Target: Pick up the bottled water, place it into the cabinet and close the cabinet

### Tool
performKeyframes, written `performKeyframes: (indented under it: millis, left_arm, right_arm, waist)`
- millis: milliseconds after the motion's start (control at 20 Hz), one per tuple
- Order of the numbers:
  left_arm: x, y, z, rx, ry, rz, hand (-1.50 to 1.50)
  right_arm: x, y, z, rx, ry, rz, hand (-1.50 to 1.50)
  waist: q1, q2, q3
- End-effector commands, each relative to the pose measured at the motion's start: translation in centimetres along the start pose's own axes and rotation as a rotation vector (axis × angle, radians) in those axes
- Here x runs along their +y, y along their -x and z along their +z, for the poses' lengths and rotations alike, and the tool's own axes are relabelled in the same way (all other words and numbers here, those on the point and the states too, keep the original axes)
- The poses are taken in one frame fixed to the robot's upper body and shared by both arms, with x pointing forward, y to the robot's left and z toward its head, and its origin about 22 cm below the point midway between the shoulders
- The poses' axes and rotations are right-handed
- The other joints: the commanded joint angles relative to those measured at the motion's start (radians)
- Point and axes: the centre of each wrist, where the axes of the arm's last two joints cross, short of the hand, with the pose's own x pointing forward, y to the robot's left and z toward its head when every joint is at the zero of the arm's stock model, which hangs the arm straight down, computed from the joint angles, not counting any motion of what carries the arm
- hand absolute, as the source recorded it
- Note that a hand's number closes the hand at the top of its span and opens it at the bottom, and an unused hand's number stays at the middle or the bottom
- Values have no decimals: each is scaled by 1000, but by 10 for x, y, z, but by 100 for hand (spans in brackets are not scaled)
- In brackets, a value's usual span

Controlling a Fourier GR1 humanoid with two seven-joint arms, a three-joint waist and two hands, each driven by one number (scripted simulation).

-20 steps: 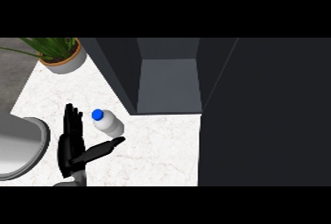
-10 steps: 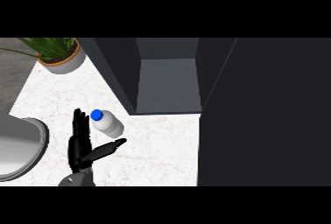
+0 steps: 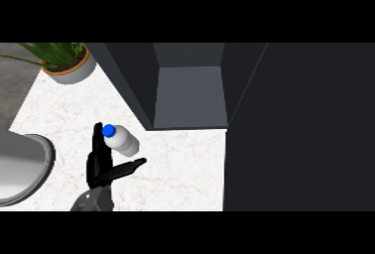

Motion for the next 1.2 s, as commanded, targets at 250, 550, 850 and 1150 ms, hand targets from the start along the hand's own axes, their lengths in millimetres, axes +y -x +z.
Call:
performKeyframes:
  millis: [250,550,850,1150]
  left_arm:
    - [-23,19,-1,-32,-60,113,150]
    - [-20,12,-18,-60,-19,174,150]
    - [-12,27,12,-38,102,169,150]
    - [1,27,24,-3,271,183,150]
  right_arm:
    - [-1,-21,2,-40,0,-19,-150]
    - [2,-25,1,-37,15,-5,-150]
    - [-4,-22,3,-30,3,11,-150]
    - [3,-31,5,-25,35,1,-150]
  waist:
    - [-6,4,-1]
    - [-4,5,-1]
    - [9,-2,1]
    - [26,-8,3]
